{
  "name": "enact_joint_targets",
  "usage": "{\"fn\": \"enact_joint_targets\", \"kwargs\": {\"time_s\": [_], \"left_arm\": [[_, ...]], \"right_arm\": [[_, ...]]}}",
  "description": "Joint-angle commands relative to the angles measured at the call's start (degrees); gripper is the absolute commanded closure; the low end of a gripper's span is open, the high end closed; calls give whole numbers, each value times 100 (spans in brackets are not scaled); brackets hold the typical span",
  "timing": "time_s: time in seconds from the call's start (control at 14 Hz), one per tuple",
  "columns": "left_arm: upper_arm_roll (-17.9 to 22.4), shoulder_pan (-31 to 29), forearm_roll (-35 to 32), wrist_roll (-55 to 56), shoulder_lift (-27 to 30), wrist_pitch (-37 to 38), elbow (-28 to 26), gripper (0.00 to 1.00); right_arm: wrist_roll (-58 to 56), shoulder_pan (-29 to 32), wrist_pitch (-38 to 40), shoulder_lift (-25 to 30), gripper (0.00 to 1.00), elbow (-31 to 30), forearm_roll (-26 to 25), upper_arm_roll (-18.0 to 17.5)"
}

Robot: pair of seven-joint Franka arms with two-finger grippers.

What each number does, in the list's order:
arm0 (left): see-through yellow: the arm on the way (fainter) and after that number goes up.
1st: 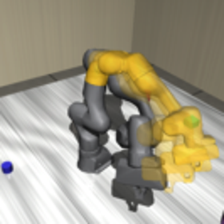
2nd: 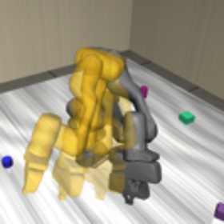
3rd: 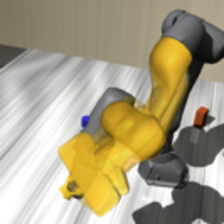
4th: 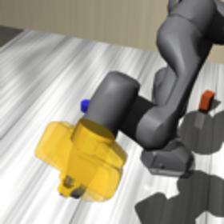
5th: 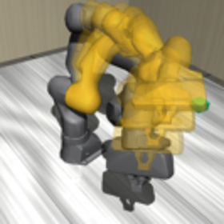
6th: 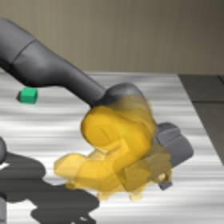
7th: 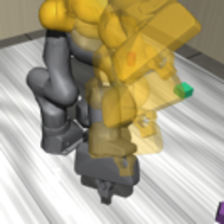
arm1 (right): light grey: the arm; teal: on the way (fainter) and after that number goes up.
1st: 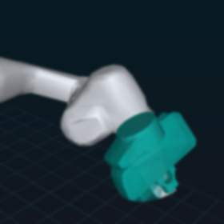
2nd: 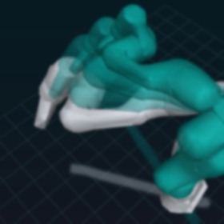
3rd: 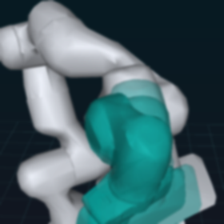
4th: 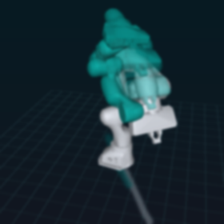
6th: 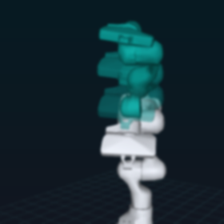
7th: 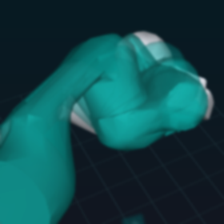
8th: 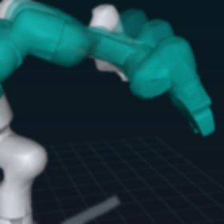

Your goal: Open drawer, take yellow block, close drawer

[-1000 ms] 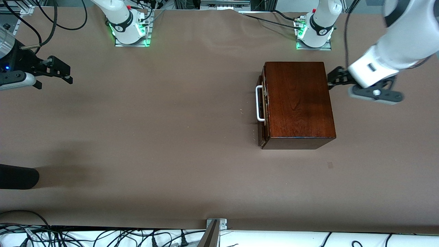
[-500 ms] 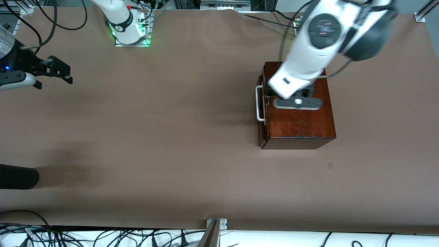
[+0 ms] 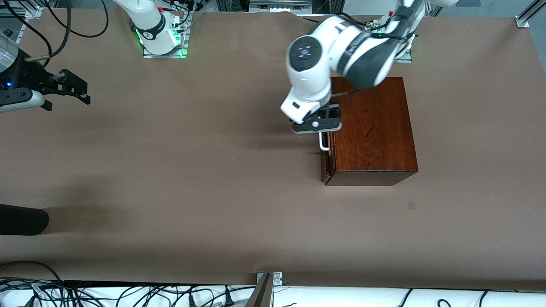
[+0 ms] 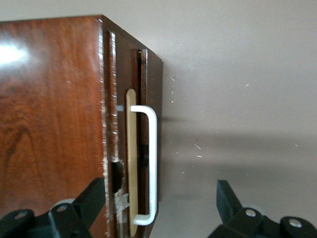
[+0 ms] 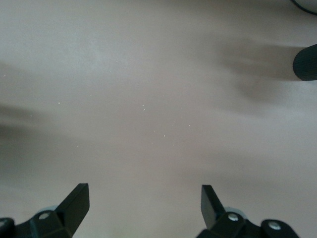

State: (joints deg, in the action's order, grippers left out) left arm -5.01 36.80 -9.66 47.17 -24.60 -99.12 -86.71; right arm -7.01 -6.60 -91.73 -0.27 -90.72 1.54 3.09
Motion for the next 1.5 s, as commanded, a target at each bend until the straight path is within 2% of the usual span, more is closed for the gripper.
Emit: {"fn": "enact_joint_targets", "kwargs": {"time_s": [0.0,0.29,0.64,0.79,1.0,1.43], "left_arm": [[62,221,-483,319,-123,-107,-152,0],[62,249,-660,355,-176,-125,-398,0],[62,266,-660,425,-264,-590,-697,0],[62,319,-668,425,-361,-608,-724,0],[53,363,-1054,635,-449,-617,-802,0],[53,451,-1055,820,-677,-1003,-838,0]], "right_arm": [[51,9,85,27,0,55,-4,-10],[51,9,94,27,0,55,-4,-2],[51,9,94,27,0,55,-4,-10],[59,9,94,27,0,55,-4,-10],[59,18,94,27,0,55,-4,-10],[51,9,94,27,0,55,-4,-2]]}}
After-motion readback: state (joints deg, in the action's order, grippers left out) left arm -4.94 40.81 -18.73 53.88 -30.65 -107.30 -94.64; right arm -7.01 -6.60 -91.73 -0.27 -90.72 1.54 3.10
